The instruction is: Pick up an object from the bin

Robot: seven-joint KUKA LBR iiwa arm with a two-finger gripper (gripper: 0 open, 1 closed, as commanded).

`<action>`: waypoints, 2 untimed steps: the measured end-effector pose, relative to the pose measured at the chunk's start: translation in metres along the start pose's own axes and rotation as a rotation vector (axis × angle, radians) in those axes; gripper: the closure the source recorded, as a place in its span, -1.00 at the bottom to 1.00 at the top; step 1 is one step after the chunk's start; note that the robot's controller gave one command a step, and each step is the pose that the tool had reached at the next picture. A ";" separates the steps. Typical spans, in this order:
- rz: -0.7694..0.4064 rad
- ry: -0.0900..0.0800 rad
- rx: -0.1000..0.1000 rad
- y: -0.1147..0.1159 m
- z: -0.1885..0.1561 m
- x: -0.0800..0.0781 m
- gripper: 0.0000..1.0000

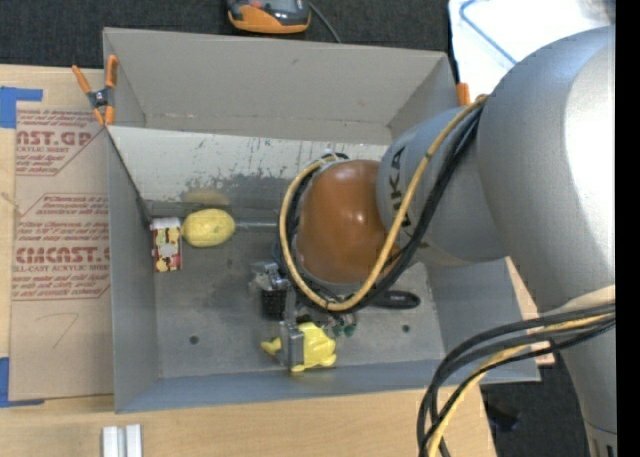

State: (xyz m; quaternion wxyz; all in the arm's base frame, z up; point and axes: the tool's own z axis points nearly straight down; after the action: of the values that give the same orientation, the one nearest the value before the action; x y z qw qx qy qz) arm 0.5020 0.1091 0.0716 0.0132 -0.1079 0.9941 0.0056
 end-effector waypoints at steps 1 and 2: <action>0.277 0.006 -0.007 0.041 0.003 -0.051 1.00; 0.277 0.006 -0.008 0.041 0.003 -0.051 1.00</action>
Offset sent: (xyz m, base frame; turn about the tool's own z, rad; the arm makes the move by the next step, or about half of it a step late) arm 0.0000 0.0000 0.0000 0.0000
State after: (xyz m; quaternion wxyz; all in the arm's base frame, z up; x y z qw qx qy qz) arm 0.5431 0.1600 0.0704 0.0090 0.0304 0.9994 0.0108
